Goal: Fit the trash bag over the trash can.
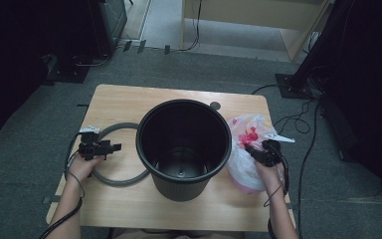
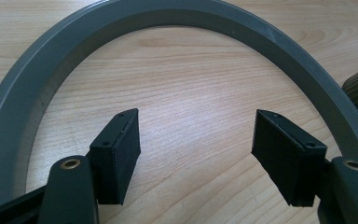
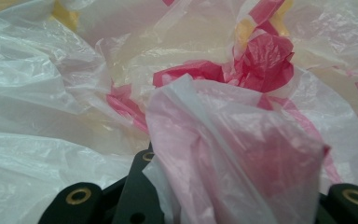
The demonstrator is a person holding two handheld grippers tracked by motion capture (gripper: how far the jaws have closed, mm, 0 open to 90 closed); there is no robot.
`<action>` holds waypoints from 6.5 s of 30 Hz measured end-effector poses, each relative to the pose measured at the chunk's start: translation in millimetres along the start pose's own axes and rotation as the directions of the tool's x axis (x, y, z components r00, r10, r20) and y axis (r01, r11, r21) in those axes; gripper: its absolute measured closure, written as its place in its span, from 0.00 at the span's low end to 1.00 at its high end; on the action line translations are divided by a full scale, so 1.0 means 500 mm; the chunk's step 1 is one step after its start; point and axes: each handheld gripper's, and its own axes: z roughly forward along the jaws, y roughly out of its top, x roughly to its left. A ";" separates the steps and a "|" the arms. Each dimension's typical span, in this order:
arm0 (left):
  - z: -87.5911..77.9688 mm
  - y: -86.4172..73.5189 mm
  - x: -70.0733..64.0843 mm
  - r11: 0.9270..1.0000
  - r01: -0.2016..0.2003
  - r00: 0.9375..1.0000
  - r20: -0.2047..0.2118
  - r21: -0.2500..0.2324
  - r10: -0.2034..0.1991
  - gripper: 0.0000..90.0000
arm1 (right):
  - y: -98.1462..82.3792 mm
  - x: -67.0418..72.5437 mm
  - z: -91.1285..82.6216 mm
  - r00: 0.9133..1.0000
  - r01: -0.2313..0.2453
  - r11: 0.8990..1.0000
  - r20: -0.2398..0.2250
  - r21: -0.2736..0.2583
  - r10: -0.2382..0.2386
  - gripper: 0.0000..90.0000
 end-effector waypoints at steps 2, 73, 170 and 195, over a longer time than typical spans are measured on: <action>0.001 0.000 -0.002 1.000 0.003 1.000 0.001 -0.003 -0.003 0.36 | 0.006 0.002 -0.004 1.000 -0.002 1.000 -0.005 -0.004 0.002 0.86; 0.011 -0.017 -0.008 0.999 -0.030 1.000 0.007 -0.012 0.030 0.36 | 0.274 0.066 -0.214 0.998 -0.026 0.996 -0.061 -0.088 0.020 0.86; 0.013 -0.018 -0.007 1.000 -0.017 0.999 0.029 -0.023 0.017 0.36 | 0.292 0.478 -0.146 0.793 0.259 0.947 -0.602 0.190 -0.096 0.85; 0.015 -0.018 -0.007 1.000 -0.011 0.999 0.037 -0.027 0.012 0.36 | 0.271 0.468 -0.112 0.808 0.237 0.933 -0.588 0.271 -0.035 0.84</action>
